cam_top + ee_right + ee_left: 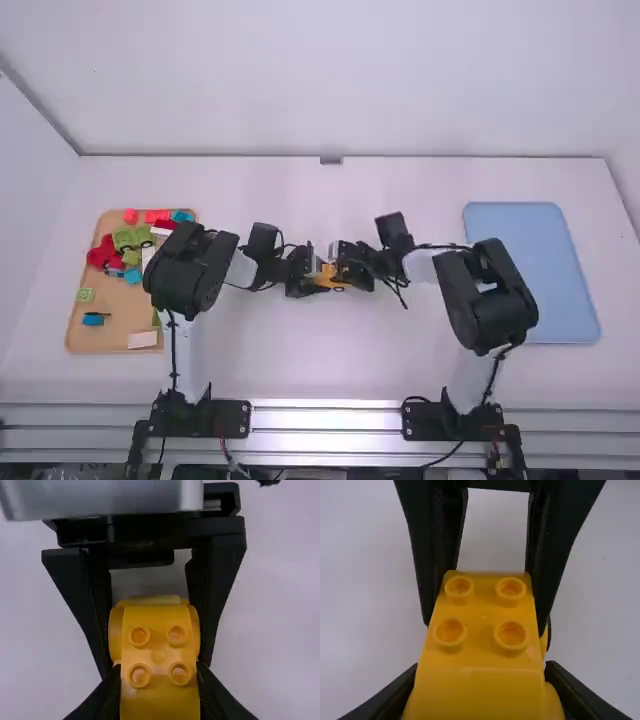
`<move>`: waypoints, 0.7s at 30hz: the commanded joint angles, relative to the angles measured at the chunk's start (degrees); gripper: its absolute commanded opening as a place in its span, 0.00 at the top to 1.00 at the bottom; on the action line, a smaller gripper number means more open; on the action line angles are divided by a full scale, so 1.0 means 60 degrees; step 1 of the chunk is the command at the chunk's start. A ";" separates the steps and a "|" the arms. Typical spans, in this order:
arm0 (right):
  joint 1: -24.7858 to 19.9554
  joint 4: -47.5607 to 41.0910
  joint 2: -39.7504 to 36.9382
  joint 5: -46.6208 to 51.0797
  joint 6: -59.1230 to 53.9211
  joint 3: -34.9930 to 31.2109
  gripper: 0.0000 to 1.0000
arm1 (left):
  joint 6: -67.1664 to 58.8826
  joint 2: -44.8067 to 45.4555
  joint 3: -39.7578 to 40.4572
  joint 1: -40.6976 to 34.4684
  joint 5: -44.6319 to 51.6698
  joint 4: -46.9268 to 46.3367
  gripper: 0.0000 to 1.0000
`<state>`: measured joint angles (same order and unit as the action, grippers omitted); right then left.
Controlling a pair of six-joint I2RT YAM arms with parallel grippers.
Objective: Assemble lego blocks to make yellow taxi
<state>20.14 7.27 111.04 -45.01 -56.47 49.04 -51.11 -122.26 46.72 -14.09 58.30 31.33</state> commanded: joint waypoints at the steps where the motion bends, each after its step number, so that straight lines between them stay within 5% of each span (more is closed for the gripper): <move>1: -0.0004 -0.0317 0.0743 0.1410 0.1013 -0.0608 1.00 | 0.0372 -0.0055 0.0248 -0.0120 0.0106 0.0000 0.78; 21: 0.0208 -0.1829 0.0743 0.2069 0.0659 0.0197 1.00 | 0.0266 -0.0055 0.0357 -0.0098 0.0098 -0.0386 0.86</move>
<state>20.32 -1.58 111.20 -43.29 -57.21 52.80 -51.94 -122.26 47.75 -14.50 58.59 28.80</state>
